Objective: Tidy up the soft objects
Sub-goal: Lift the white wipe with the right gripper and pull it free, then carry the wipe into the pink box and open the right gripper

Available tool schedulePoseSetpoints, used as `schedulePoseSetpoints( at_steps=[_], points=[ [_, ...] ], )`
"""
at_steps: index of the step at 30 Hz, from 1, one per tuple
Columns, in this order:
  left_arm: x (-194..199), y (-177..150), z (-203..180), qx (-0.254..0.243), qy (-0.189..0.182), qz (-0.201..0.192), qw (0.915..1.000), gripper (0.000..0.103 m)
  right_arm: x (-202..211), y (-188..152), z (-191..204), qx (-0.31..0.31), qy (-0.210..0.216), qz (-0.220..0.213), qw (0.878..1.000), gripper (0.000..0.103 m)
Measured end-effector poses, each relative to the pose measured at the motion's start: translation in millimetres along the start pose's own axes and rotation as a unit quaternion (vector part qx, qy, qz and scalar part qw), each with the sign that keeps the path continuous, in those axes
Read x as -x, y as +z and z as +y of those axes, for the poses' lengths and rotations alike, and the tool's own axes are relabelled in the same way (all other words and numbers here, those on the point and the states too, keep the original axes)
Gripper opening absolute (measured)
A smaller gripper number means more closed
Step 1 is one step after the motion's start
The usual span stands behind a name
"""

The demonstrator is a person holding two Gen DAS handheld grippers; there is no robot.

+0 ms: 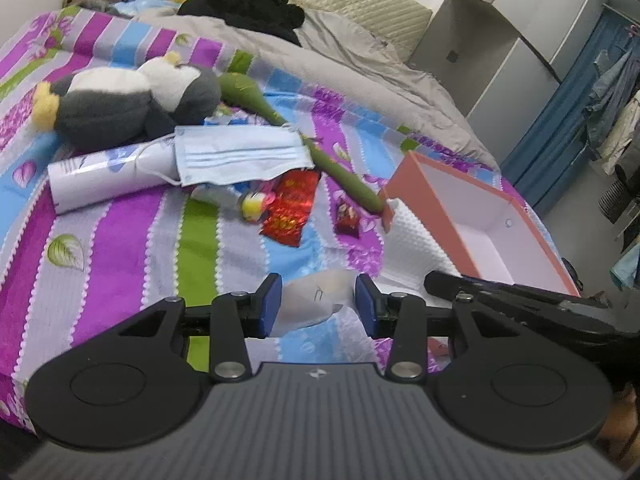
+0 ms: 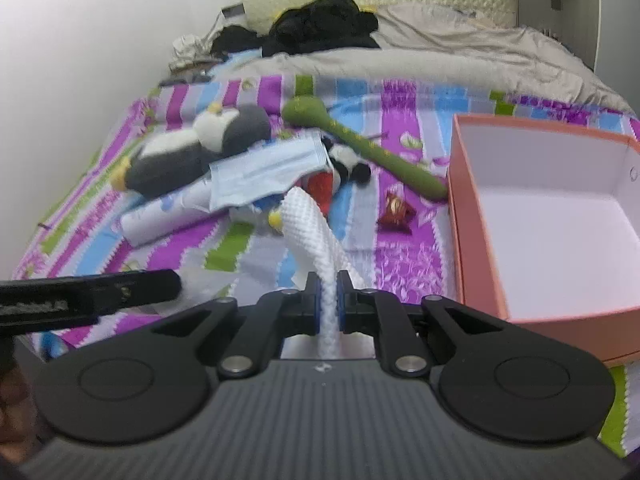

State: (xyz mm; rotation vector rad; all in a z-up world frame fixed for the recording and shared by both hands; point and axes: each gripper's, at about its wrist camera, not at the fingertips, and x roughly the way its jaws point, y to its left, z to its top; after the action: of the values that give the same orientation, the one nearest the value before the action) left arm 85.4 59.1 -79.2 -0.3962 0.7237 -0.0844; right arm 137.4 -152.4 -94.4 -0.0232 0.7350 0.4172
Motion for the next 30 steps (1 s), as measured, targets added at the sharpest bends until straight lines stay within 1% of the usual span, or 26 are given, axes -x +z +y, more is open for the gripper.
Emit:
schedulePoseSetpoints(
  at_steps=[1, 2, 4, 6, 11, 18, 26, 30],
  points=[
    [0.2, 1.5, -3.4, -0.004, 0.002, 0.000, 1.0000, 0.045, 5.6, 3.1, -1.1, 0.000, 0.002, -0.005, 1.000, 0.012],
    [-0.2, 3.0, -6.8, -0.007, 0.005, 0.000, 1.0000, 0.039, 9.1, 5.2, -1.8, 0.000, 0.003, -0.008, 1.000, 0.012],
    [-1.4, 5.2, -12.4, -0.009, 0.003, 0.002, 1.0000, 0.037, 15.7, 10.3, -5.1, -0.001, 0.003, -0.014, 1.000, 0.012],
    [-3.0, 8.4, -19.6, -0.012, 0.000, 0.003, 0.9999, 0.034, 19.3, 15.0, -10.3, -0.005, 0.003, -0.018, 1.000, 0.012],
    [-6.2, 17.8, -43.9, -0.027, -0.005, -0.003, 0.9996, 0.031, 29.0, 25.9, -27.6, -0.014, 0.001, -0.027, 1.000, 0.012],
    [-21.2, 36.3, -86.4, -0.047, -0.028, -0.007, 0.9985, 0.030, 48.7, 39.3, -59.7, -0.031, -0.014, -0.044, 0.998, 0.012],
    [-55.2, 51.3, -142.4, -0.079, -0.066, 0.004, 0.9947, 0.030, 66.6, 49.4, -108.7, -0.057, -0.060, -0.058, 0.995, 0.012],
    [-79.6, 57.2, -168.4, -0.096, -0.082, 0.017, 0.9918, 0.030, 64.2, 48.9, -133.7, -0.075, -0.084, -0.050, 0.992, 0.012]
  ],
)
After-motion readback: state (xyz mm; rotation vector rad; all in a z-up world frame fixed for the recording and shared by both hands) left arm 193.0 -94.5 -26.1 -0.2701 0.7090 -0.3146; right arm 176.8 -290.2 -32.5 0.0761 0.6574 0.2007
